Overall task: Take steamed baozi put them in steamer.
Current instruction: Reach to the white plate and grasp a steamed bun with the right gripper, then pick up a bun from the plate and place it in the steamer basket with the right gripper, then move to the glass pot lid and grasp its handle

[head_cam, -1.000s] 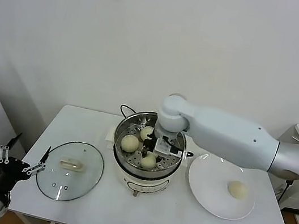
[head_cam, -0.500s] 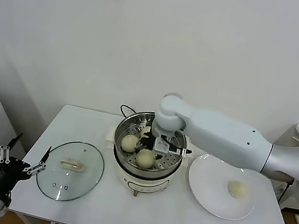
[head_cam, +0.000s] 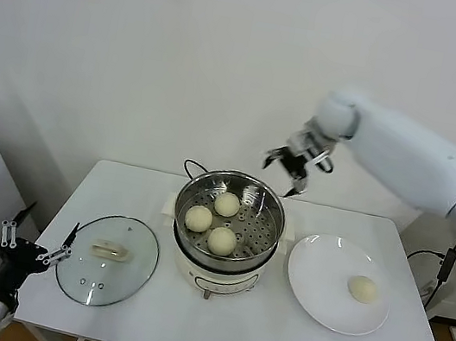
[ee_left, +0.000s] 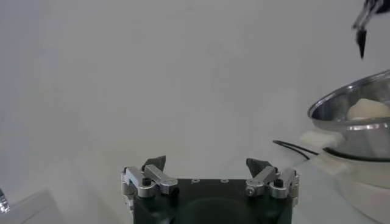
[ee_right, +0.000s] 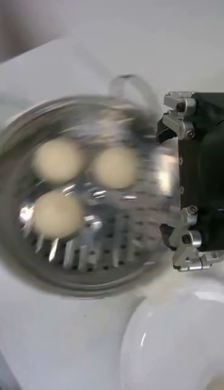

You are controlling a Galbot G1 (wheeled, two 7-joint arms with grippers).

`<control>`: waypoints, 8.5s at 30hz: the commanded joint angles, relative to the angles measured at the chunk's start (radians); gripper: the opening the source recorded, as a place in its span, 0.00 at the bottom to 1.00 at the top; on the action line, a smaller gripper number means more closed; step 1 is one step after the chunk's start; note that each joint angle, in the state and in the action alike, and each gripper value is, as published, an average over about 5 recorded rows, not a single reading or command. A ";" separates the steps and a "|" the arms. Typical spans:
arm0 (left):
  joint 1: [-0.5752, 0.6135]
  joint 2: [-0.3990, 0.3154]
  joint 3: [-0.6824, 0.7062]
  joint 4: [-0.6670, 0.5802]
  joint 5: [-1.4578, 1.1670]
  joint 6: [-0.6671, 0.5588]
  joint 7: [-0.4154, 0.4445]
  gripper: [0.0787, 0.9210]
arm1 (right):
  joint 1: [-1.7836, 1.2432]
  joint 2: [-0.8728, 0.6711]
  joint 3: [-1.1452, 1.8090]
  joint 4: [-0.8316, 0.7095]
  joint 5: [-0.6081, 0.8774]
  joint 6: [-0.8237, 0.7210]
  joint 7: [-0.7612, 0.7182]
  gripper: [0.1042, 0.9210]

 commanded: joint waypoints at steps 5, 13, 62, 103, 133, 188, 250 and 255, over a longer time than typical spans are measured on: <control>-0.008 0.004 0.015 -0.001 0.008 0.007 -0.002 0.88 | -0.273 -0.308 0.089 -0.052 -0.078 -0.186 0.016 0.88; 0.007 0.003 0.018 -0.003 0.020 0.005 -0.002 0.88 | -0.520 -0.324 0.304 -0.042 -0.270 -0.144 0.047 0.88; 0.025 0.002 0.010 -0.017 0.032 0.000 -0.002 0.88 | -0.117 -0.279 -0.034 0.044 0.119 -0.230 0.057 0.41; 0.013 -0.006 0.003 -0.006 0.010 -0.007 0.000 0.88 | -0.116 0.051 -0.144 0.217 0.310 -0.578 0.274 0.46; -0.004 0.009 0.014 -0.019 0.003 0.001 -0.011 0.88 | -0.260 -0.105 0.186 0.225 0.715 -0.326 0.876 0.88; -0.020 0.106 0.016 0.507 1.150 -0.591 -0.456 0.88 | -2.361 0.336 2.029 1.063 0.256 -0.097 1.231 0.88; -0.441 0.046 0.217 0.825 1.341 -0.361 -0.588 0.37 | -2.430 0.401 2.102 1.014 0.222 -0.030 1.188 0.88; -0.451 0.041 0.206 0.837 1.364 -0.374 -0.621 0.19 | -2.430 0.399 2.106 1.010 0.222 -0.025 1.187 0.88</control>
